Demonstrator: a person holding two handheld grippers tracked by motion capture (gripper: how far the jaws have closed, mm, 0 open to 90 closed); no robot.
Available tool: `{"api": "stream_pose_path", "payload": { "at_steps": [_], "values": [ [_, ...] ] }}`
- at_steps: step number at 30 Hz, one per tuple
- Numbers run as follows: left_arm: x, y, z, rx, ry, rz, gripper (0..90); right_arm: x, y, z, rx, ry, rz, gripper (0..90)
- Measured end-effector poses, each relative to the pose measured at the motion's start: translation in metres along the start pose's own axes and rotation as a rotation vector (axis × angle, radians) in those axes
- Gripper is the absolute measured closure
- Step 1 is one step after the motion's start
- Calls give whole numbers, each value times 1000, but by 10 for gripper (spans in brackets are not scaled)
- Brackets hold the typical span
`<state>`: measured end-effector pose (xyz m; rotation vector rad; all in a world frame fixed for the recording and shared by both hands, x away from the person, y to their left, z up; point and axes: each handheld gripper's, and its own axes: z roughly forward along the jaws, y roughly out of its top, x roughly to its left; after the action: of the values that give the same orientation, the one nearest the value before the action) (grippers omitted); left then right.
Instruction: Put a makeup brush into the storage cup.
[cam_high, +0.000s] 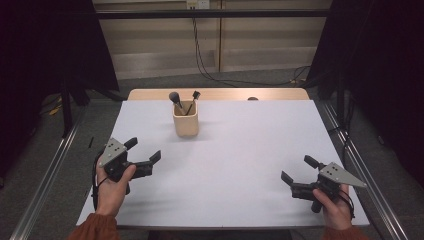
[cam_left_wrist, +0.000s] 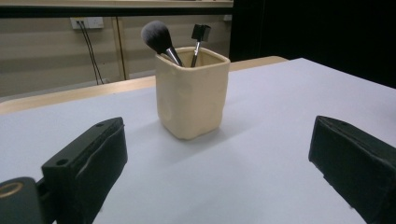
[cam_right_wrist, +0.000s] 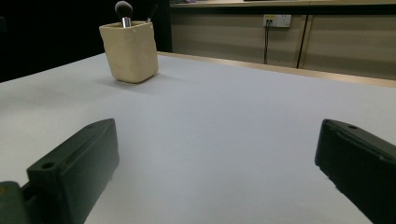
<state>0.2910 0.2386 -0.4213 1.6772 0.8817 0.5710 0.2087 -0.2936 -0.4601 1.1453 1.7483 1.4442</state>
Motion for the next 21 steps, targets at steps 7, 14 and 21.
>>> {"api": "stream_pose_path", "payload": {
  "at_steps": [7, 14, 21],
  "values": [
    [-2, -7, -14, 6, -6, 3, 44, 0, 0, 0, -3, 4, -3, 0],
    [-2, -16, -29, 17, 31, 17, 44, 0, 0, 2, 2, 4, 1, 0],
    [-6, -23, -42, 15, 38, 19, 44, 0, 0, 2, 2, 2, 3, 0]
  ]
}}
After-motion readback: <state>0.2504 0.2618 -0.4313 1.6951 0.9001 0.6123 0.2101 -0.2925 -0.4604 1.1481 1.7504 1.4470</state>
